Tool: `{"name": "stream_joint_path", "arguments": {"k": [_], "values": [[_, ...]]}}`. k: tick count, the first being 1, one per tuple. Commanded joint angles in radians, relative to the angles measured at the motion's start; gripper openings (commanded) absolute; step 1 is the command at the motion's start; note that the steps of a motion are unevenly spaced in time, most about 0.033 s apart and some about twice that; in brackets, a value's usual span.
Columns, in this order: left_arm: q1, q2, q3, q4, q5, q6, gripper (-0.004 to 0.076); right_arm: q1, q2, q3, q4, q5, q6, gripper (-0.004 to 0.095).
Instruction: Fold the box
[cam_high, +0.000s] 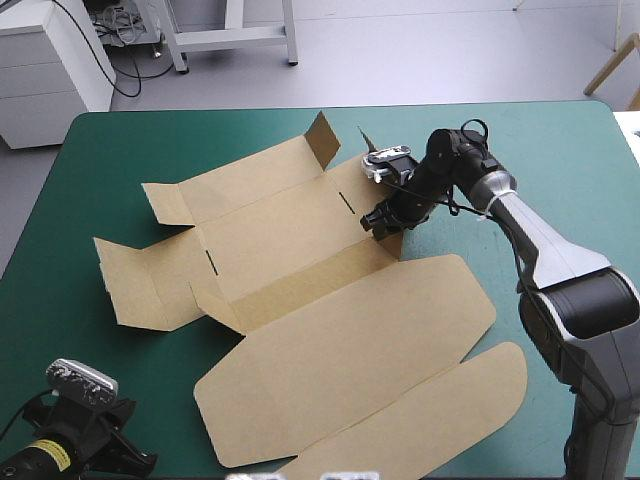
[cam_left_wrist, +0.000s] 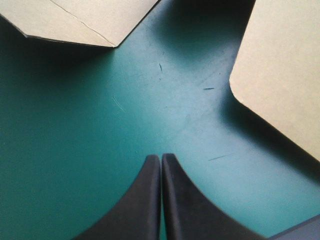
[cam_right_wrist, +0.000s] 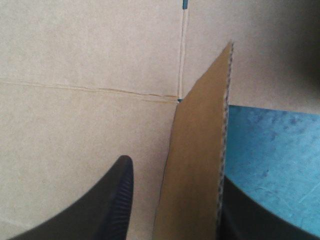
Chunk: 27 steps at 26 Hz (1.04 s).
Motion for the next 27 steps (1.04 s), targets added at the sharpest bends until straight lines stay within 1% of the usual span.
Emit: {"name": "stream_joint_path", "arguments": {"k": [1,4,7,9,15,18,20,21,22,23,24,25,27], "values": [[0.0,0.012,-0.02,-0.001,-0.043,-0.013,-0.001,-0.001,-0.056,-0.032,0.004,0.006,0.0,0.0174],[0.0,0.012,-0.02,-0.001,-0.049,-0.013,-0.001,-0.001,-0.056,-0.032,-0.003,0.01,0.003,-0.0023],[0.0,0.012,-0.02,0.007,-0.049,-0.013,-0.001,-0.001,-0.056,-0.032,-0.003,0.001,0.002,-0.0014],[0.0,0.012,-0.02,0.007,-0.048,-0.013,-0.001,-0.001,-0.056,-0.032,-0.005,-0.011,-0.03,-0.0014],[0.0,0.012,-0.02,0.007,-0.048,-0.013,-0.001,-0.001,-0.056,-0.032,-0.003,-0.057,-0.234,-0.0014],[0.0,0.012,-0.02,0.007,-0.048,-0.013,-0.001,-0.001,-0.056,-0.032,0.013,-0.083,-0.381,-0.0014],[0.0,0.012,-0.02,0.007,-0.048,-0.013,-0.001,-0.001,-0.056,-0.032,0.043,-0.095,-0.504,-0.0014],[0.0,0.012,-0.02,0.007,-0.048,-0.013,-0.001,-0.001,-0.056,-0.032,0.094,-0.111,-0.617,-0.0014],[0.0,0.012,-0.02,0.007,-0.048,-0.013,-0.001,-0.001,-0.056,-0.032,0.121,-0.123,-0.657,-0.0014],[0.0,0.012,-0.02,0.002,-0.053,-0.013,-0.001,-0.001,-0.056,-0.032,0.181,-0.146,-0.714,-0.0014],[0.0,0.012,-0.02,-0.006,-0.067,-0.005,-0.001,-0.001,-0.056,-0.032,0.208,-0.151,-0.733,-0.0014],[0.0,0.01,-0.02,-0.036,-0.112,0.023,-0.001,-0.001,-0.056,-0.032,0.237,-0.151,-0.763,-0.0014],[0.0,0.01,-0.041,-0.062,-0.156,0.032,-0.001,0.009,-0.056,-0.032,0.237,-0.149,-0.769,-0.0014]]}}
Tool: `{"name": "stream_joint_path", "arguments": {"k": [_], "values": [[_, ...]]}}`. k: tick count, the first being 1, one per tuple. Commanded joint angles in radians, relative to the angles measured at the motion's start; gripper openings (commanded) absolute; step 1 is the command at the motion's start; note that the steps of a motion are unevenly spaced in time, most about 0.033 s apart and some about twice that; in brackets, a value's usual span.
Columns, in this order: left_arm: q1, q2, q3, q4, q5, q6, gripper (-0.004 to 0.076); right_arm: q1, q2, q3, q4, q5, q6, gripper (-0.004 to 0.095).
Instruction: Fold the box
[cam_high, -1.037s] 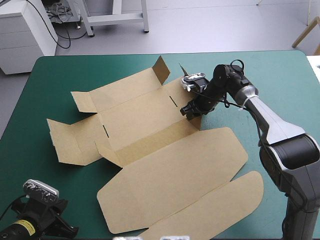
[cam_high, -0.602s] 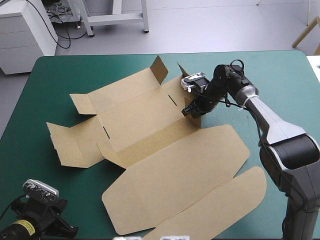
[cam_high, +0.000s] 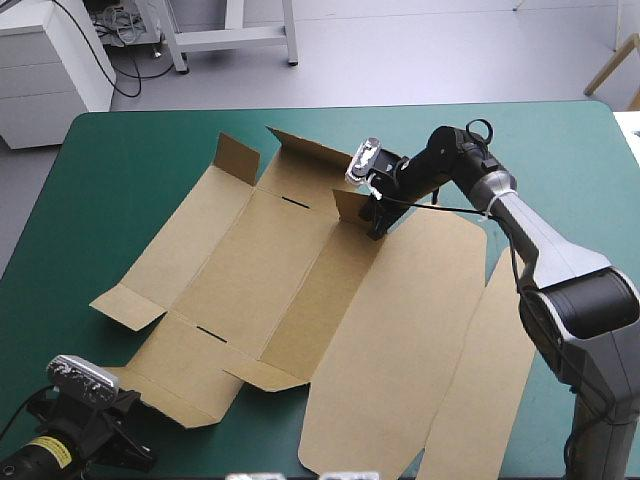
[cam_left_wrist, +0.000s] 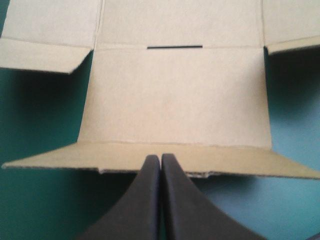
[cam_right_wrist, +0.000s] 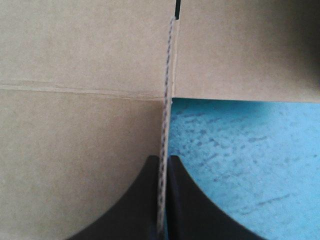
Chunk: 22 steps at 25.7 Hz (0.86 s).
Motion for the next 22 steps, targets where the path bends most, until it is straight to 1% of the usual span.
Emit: {"name": "stream_joint_path", "arguments": {"k": [1,5,7,10,16,22], "values": [[0.0,0.01,-0.052,-0.041,-0.1,0.008,-0.001,0.014,-0.056,-0.032,0.06,-0.018,-0.052,-0.0014],[0.0,0.01,-0.117,-0.06,-0.075,0.006,-0.001,0.08,-0.056,-0.032,0.041,-0.02,-0.088,-0.0014],[0.0,0.01,-0.15,-0.06,-0.044,-0.029,-0.001,0.119,-0.056,-0.032,0.019,-0.037,-0.089,-0.0014],[0.0,0.01,-0.179,-0.06,0.012,-0.033,-0.001,0.151,-0.056,-0.032,0.025,-0.065,-0.091,-0.002],[0.0,0.01,-0.188,-0.06,0.022,-0.033,-0.001,0.165,-0.047,-0.038,0.031,-0.071,-0.135,-0.002],[0.0,0.01,-0.188,-0.06,0.043,-0.033,-0.001,0.165,-0.008,-0.075,0.031,-0.104,-0.251,-0.002]]}}
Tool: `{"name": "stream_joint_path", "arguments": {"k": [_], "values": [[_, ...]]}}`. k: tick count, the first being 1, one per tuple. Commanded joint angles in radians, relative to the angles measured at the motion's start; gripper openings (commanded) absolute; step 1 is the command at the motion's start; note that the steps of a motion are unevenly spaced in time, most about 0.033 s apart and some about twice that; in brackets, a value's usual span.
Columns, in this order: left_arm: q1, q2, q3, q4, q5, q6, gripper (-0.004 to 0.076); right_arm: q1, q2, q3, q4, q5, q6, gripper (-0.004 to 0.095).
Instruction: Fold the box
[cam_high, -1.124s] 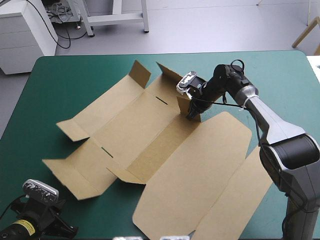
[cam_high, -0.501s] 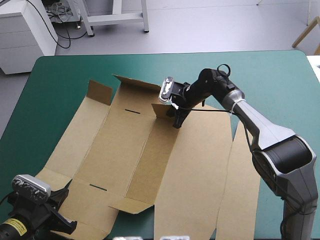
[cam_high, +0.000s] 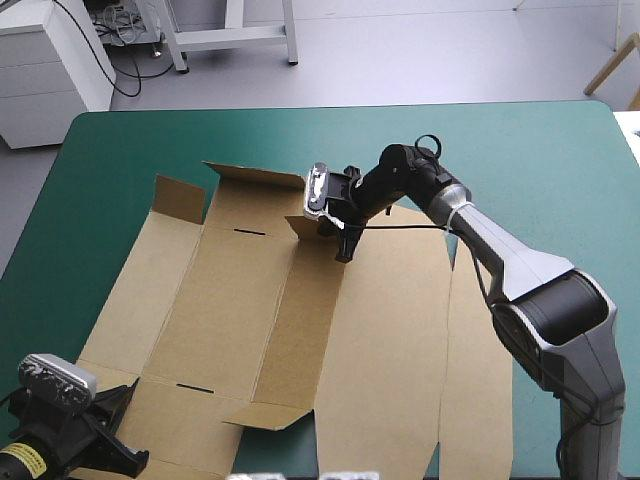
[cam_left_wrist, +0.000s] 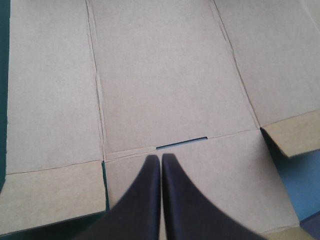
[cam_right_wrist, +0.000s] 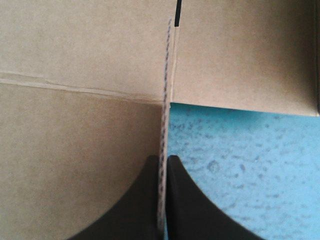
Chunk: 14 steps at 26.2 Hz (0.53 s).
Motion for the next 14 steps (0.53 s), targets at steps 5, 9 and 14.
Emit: {"name": "stream_joint_path", "arguments": {"k": [5,9,14], "values": [[0.0,0.011,-0.034,-0.012,-0.012,-0.01,-0.001,0.014,0.011,-0.132,0.038,-0.036,-0.125,-0.002],[0.0,0.011,-0.034,-0.006,-0.016,-0.01,-0.001,0.022,0.057,-0.201,0.056,0.024,-0.18,-0.002],[0.0,0.011,-0.034,0.014,-0.016,-0.01,-0.001,0.031,0.079,-0.245,0.028,0.089,-0.244,-0.002]]}}
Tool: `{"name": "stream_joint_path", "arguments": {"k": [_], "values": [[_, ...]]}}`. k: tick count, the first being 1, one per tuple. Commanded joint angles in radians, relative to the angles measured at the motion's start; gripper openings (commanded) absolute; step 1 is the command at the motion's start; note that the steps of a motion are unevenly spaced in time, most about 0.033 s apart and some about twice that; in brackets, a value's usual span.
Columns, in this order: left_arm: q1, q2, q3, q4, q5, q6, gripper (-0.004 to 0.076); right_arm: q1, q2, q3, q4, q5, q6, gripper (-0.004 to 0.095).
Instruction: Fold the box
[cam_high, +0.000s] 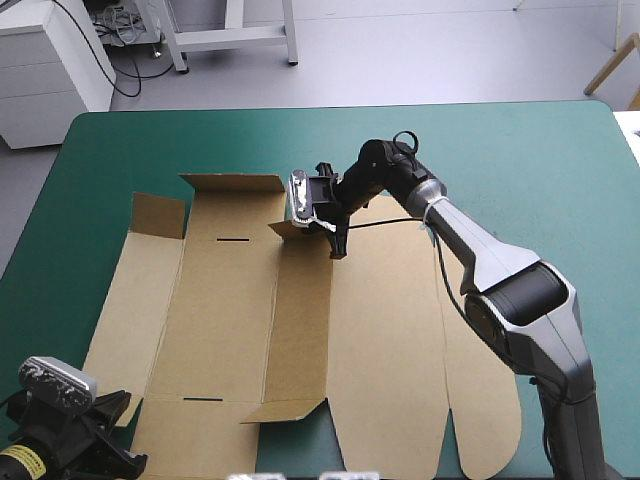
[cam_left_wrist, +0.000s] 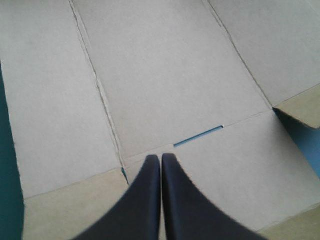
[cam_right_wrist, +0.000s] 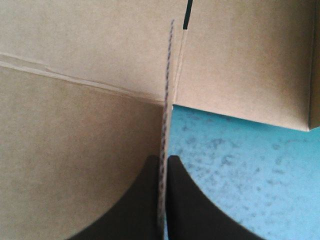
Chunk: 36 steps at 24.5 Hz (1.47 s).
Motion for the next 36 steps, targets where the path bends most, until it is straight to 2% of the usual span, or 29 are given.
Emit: {"name": "stream_joint_path", "arguments": {"k": [1,6,13,19,21,27,30,33,36], "values": [[0.0,0.011,-0.032,0.011,-0.052,-0.01,-0.001,0.004,-0.061,-0.046,0.023,0.014,-0.043,-0.002],[0.0,0.011,-0.032,0.014,-0.052,-0.01,-0.001,0.005,-0.061,-0.046,0.085,0.037,-0.046,-0.002],[0.0,0.011,-0.032,0.014,-0.052,-0.01,-0.001,0.006,-0.061,-0.046,0.087,0.031,-0.026,-0.0001],[0.0,0.011,-0.032,0.015,-0.052,-0.01,-0.001,0.016,-0.078,-0.046,-0.045,-0.02,0.149,0.0322],[0.0,0.011,-0.032,0.015,-0.052,-0.01,-0.001,0.016,-0.098,-0.046,-0.095,-0.017,0.197,0.0368],[0.0,0.011,-0.032,0.016,-0.052,-0.01,-0.001,0.005,-0.191,-0.046,-0.335,-0.011,0.373,0.036],[0.0,0.011,-0.032,0.018,-0.052,-0.01,-0.001,-0.023,-0.251,-0.046,-0.445,0.03,0.52,0.0359],[0.0,0.011,-0.032,0.018,-0.052,-0.01,-0.001,-0.065,-0.309,-0.046,-0.511,0.103,0.652,0.0326],[0.0,0.011,-0.032,0.018,-0.052,-0.006,-0.001,-0.122,-0.366,-0.046,-0.531,0.172,0.744,0.0239]]}}
